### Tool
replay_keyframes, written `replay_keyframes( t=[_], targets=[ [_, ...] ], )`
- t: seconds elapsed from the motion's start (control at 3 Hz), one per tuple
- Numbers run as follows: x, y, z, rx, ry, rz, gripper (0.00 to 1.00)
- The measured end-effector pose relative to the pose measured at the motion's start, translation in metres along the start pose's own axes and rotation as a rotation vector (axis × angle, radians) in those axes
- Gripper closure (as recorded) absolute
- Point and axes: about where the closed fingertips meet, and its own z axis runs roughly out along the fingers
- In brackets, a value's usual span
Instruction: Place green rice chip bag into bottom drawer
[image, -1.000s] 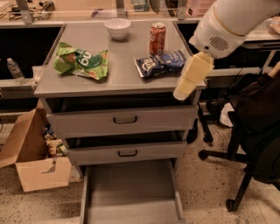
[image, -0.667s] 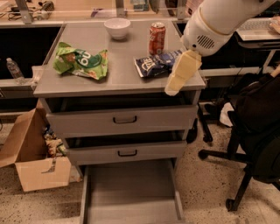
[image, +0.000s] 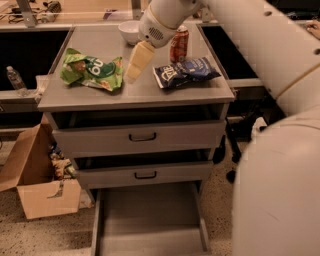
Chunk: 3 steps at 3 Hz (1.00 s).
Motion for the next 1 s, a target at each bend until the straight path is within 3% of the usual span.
replay_keyframes(
  t=[0.33, 0.67, 1.0],
  targets=[
    [-0.044, -0.017, 0.043, -0.056, -0.091, -0.002, 0.00],
    [-0.045, -0.018, 0.041, -0.050, -0.094, -0.003, 0.00],
    [-0.062, -0.022, 0.065, -0.055, -0.100, 0.006, 0.00]
  ],
)
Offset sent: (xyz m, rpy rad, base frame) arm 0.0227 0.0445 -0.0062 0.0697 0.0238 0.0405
